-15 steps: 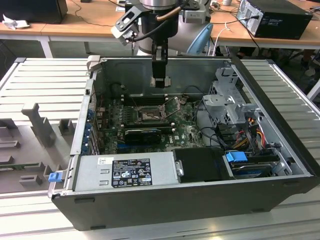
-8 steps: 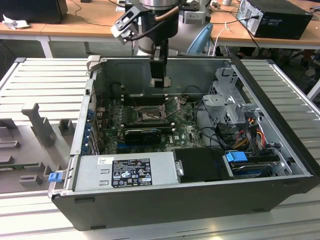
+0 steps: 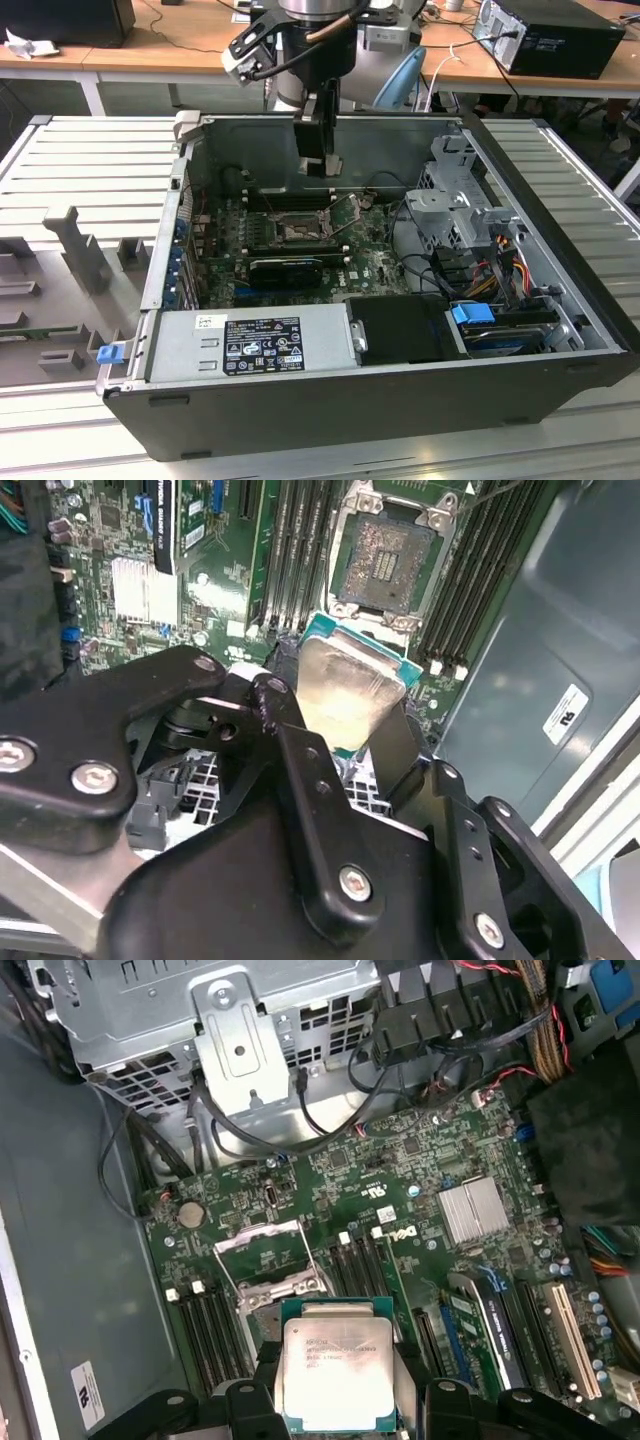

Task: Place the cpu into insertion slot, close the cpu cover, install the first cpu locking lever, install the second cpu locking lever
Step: 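Place the cpu into insertion slot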

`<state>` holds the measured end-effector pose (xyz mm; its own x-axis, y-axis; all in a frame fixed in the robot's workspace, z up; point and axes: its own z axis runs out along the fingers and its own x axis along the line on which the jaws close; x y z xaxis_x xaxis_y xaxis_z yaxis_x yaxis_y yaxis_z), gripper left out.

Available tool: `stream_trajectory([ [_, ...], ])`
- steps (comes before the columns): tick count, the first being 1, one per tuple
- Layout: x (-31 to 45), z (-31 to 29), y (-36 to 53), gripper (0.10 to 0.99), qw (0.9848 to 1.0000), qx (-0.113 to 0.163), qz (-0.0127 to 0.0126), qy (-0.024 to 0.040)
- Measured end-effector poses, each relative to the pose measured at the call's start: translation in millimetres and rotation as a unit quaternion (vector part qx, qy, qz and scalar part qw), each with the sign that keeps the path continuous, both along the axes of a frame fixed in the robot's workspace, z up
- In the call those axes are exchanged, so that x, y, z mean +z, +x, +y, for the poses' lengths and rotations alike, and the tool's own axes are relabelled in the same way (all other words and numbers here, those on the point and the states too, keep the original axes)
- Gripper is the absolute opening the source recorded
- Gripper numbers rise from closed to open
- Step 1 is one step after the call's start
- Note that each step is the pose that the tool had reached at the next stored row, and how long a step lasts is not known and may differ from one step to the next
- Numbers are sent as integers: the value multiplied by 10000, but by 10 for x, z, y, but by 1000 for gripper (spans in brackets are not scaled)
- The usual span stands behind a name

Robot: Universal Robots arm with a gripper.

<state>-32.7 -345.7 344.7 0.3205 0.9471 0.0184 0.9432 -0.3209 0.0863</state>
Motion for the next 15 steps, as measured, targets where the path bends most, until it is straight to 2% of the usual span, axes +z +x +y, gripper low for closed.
stream_trajectory([
  [2,-12,0,-1,525,9999,-106,1,-2],
  [4,-46,0,-2,525,10000,-74,0,3],
  [7,-84,0,-2,525,9998,210,0,4],
  [10,-127,0,-2,525,9986,534,0,4],
  [12,-157,0,-2,525,9971,759,2,3],
  [13,-180,0,-2,525,9965,834,3,4],
  [15,-224,0,-2,525,9964,846,8,4],
])
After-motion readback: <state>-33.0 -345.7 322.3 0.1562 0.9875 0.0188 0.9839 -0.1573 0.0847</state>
